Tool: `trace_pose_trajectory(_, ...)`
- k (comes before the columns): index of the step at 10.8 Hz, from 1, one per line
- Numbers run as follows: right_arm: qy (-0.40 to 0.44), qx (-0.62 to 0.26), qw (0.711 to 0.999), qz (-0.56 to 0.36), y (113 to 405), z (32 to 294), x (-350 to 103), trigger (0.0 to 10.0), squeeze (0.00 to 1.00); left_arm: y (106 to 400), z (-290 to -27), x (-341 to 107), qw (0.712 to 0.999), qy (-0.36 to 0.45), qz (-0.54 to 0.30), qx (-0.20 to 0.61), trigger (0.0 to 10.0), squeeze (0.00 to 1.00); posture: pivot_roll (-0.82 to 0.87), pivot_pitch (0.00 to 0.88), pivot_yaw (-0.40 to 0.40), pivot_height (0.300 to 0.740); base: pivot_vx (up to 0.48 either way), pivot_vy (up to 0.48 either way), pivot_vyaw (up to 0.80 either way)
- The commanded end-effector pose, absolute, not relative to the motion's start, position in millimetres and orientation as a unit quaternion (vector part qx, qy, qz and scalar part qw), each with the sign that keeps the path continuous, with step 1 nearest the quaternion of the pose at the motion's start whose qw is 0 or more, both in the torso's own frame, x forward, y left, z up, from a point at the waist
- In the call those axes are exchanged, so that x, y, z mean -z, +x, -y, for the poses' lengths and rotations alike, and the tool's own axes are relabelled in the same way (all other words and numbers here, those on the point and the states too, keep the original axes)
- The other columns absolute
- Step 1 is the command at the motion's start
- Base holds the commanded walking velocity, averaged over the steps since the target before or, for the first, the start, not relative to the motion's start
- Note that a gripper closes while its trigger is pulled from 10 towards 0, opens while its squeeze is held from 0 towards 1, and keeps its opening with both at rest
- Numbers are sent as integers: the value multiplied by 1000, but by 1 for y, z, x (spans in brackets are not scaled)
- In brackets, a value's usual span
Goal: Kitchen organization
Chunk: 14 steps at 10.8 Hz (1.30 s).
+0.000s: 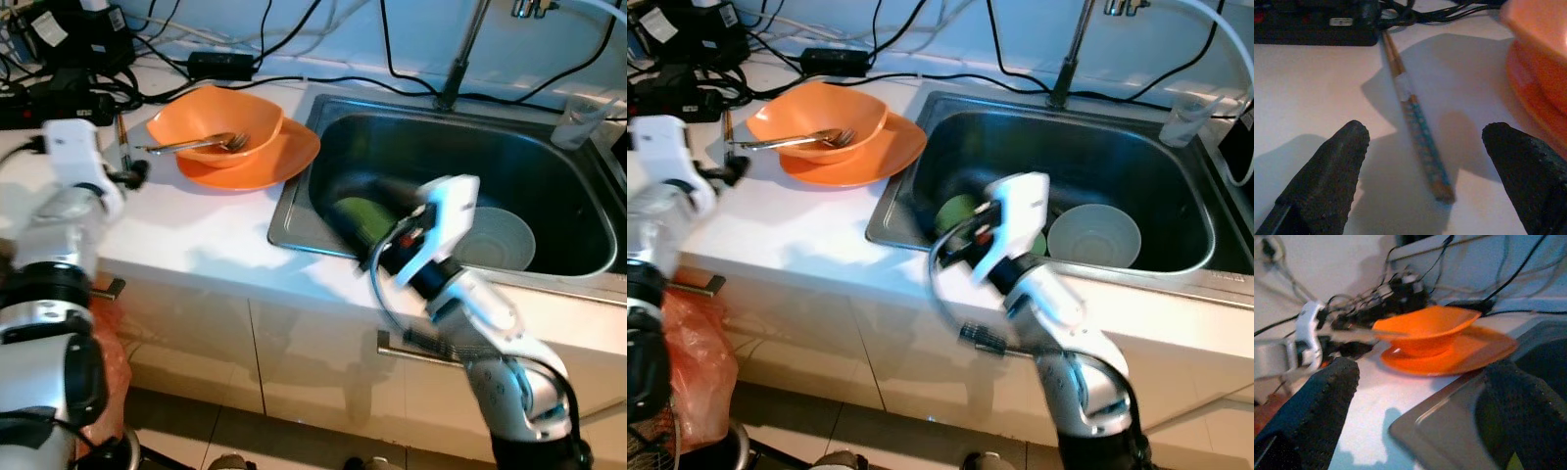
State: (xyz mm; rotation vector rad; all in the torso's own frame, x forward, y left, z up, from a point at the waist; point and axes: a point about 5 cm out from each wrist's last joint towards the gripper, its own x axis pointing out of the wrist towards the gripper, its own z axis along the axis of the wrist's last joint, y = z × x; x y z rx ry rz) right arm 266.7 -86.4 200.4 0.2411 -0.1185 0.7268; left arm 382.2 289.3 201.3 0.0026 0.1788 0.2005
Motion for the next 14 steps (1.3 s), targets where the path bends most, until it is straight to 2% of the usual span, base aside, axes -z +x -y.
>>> trace_pose_trajectory(1,110,-372,920,57,262,85,-201,10000,0,386,-285,-207,992,12,-80,-96,10000,0,-38,83,2,740,0,0,0)
trace_pose_trajectory(6,89,-377,920,51,261,86,-197,10000,0,383,-276,-189,992,12,-86,-90,10000,0,-32,85,-12,740,0,0,634)
trace_pose_trajectory(12,87,-344,933,58,268,89,-199,10000,0,382,-282,-189,993,30,-80,-86,10000,0,-35,85,-3,740,0,0,0)
trace_pose_trajectory(14,87,-339,934,62,268,88,-201,10000,0,388,-272,-199,995,50,-67,-46,10000,0,-40,86,7,740,0,0,0)
